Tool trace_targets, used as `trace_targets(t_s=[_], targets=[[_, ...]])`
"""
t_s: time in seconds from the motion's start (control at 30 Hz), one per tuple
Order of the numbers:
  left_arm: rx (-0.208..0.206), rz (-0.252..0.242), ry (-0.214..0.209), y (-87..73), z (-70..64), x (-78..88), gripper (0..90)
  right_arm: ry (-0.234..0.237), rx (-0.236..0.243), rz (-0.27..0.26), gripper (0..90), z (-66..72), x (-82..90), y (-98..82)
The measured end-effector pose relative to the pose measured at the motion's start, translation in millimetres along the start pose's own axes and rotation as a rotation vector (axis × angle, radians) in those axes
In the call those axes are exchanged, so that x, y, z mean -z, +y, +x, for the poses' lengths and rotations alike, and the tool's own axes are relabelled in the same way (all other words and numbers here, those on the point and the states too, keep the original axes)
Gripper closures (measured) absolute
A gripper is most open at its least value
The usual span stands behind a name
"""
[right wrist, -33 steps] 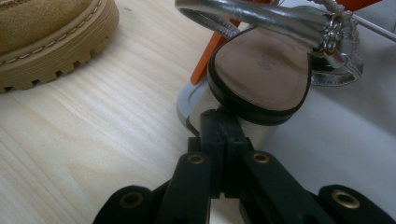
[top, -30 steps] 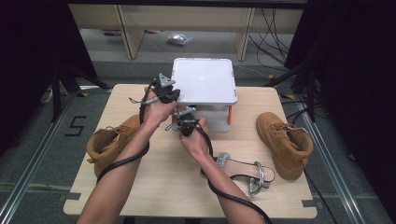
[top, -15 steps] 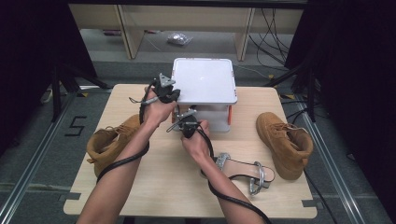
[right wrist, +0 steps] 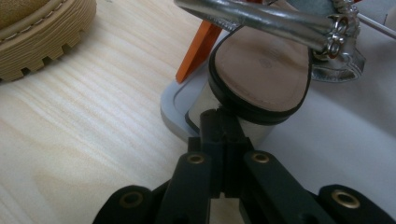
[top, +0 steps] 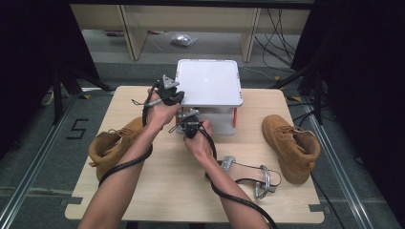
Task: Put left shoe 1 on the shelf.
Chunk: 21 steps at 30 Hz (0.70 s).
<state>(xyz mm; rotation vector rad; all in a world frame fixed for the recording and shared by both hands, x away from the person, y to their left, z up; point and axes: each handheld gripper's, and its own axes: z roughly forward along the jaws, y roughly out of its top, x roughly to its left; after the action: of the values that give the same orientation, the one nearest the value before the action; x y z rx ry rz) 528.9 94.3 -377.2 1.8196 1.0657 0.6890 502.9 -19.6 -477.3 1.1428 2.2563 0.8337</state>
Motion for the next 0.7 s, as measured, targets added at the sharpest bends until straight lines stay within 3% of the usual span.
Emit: trace_targets(t_s=[0.53,0.7], targets=[[-0.001,-0.005,-0.001,-0.7,0.1,0.4,89.9,0.021,-0.004,0.012,90.0,-1.6,-7.7,0.7],[-0.007,-0.012,0.003,-1.4,-0.9,0.3,89.9,0.032,0.018,0.014,87.5,-4.8,-10.4,-1.6]])
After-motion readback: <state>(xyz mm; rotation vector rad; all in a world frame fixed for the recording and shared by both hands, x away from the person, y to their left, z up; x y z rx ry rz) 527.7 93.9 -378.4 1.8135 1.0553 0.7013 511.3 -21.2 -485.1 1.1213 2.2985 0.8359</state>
